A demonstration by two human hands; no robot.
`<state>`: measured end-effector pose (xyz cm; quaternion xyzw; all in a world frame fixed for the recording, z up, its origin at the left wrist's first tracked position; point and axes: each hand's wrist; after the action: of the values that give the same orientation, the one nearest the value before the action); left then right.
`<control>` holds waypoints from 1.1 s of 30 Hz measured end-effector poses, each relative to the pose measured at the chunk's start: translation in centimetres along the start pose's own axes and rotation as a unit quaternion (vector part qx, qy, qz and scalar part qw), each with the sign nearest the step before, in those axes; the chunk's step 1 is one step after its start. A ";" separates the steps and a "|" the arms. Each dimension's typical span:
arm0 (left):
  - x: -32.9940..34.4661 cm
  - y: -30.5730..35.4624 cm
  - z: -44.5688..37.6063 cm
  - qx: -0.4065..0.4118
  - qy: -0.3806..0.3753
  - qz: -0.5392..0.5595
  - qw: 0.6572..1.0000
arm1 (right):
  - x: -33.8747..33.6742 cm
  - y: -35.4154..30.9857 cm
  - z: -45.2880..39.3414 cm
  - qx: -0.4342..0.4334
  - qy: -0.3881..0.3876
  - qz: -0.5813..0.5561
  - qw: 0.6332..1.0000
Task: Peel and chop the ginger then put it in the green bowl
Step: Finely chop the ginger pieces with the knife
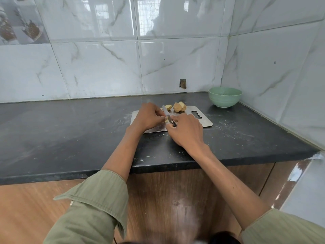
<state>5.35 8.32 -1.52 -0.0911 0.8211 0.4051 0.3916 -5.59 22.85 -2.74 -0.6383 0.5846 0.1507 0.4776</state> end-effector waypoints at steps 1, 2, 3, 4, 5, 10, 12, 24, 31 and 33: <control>0.0 0.0 0.0 0.001 -0.002 -0.002 1.000 | 0.0 0.0 0.0 -0.001 -0.002 0.002 1.000; 0.0 0.0 0.1 0.001 -0.003 -0.005 1.000 | 0.1 0.0 0.0 -0.002 -0.004 0.002 1.000; -0.1 0.0 0.2 0.001 -0.004 -0.005 1.000 | 0.1 0.0 0.0 -0.001 -0.005 0.002 1.000; -0.1 0.0 0.2 0.001 -0.004 -0.003 1.000 | 0.1 0.0 0.0 -0.001 -0.007 0.002 1.000; -0.2 0.0 0.3 0.000 -0.003 0.000 1.000 | 0.1 0.0 0.0 -0.002 -0.008 0.002 1.000; -0.4 0.4 0.5 -0.004 0.012 0.000 1.000 | 0.0 -0.1 0.0 -0.010 -0.017 0.000 1.000; -0.4 0.5 0.5 -0.003 0.012 -0.001 1.000 | 0.1 0.0 0.0 -0.009 -0.020 0.002 1.000; -0.2 0.2 0.4 0.022 0.002 0.006 1.000 | 0.2 0.0 -1.0 -0.008 -0.081 0.020 0.996; -0.1 0.1 0.3 0.022 0.005 0.002 1.000 | 0.4 -0.4 -1.0 -0.006 -0.054 0.047 0.997; 0.0 0.0 0.3 0.017 0.010 0.002 1.000 | 0.6 -0.6 -0.7 -0.010 -0.030 0.058 0.998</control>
<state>5.47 8.55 -1.62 -0.0865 0.8321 0.3910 0.3838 -5.16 21.84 -2.63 -0.6033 0.6047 0.2032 0.4787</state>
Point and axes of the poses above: each hand's wrist, its own z-axis away from the middle knuckle, its own x-axis out of the palm, y = z × x, and after that the axes turned 4 degrees about -y, right-handed
